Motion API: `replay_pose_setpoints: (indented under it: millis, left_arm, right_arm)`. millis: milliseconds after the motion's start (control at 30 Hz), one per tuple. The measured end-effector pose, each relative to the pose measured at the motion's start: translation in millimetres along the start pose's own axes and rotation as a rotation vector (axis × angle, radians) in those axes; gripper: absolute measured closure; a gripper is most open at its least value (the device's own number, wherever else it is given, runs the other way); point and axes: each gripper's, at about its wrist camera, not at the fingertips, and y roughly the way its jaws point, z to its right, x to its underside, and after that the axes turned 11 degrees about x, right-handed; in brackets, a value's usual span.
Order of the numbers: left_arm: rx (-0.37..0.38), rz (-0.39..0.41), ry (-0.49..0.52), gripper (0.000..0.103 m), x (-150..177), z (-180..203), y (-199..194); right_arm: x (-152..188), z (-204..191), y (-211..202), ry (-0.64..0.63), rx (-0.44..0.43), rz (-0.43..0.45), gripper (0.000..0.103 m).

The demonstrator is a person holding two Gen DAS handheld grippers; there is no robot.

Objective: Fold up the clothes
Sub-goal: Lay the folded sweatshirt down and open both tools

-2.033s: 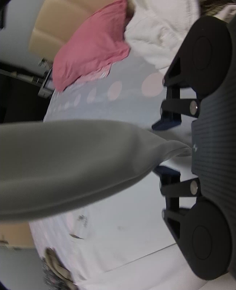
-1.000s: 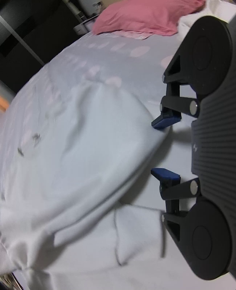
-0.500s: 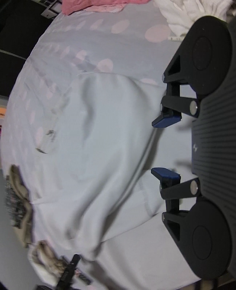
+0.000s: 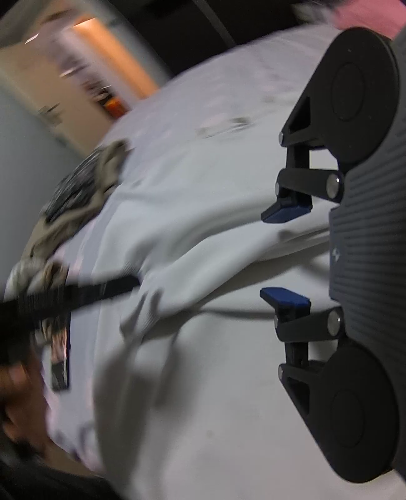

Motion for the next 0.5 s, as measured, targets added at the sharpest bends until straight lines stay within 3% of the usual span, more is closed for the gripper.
replay_pose_setpoints:
  millis: [67,133,167,200,367,433,467,500]
  left_arm:
    - [0.005,0.002,-0.006,0.084,4,-3,0]
    - [0.009,0.000,-0.017,0.084,7,-6,0]
    - [0.007,-0.001,-0.017,0.084,7,-6,0]
    - [0.006,0.001,-0.013,0.084,6,-6,0]
    - [0.046,0.018,0.013,0.083,4,0,1]
    - [0.044,0.003,0.024,0.081,5,1,7]
    - [0.026,-0.015,0.028,0.081,6,0,13]
    - [0.002,-0.038,0.028,0.080,8,-2,19]
  right_arm:
    - [-8,-9,11,-0.055,0.028,0.003,0.058]
    - [-15,-17,22,-0.101,0.053,-0.003,0.067]
    - [-18,-18,26,-0.114,0.061,-0.018,0.088]
    - [-20,-18,29,-0.120,0.054,-0.035,0.096]
    - [-31,3,9,-0.046,-0.177,-0.016,0.097]
    - [-28,2,8,-0.040,-0.185,-0.034,0.095]
    - [-26,0,9,-0.044,-0.179,-0.047,0.088]
    - [-23,-2,9,-0.048,-0.172,-0.061,0.073]
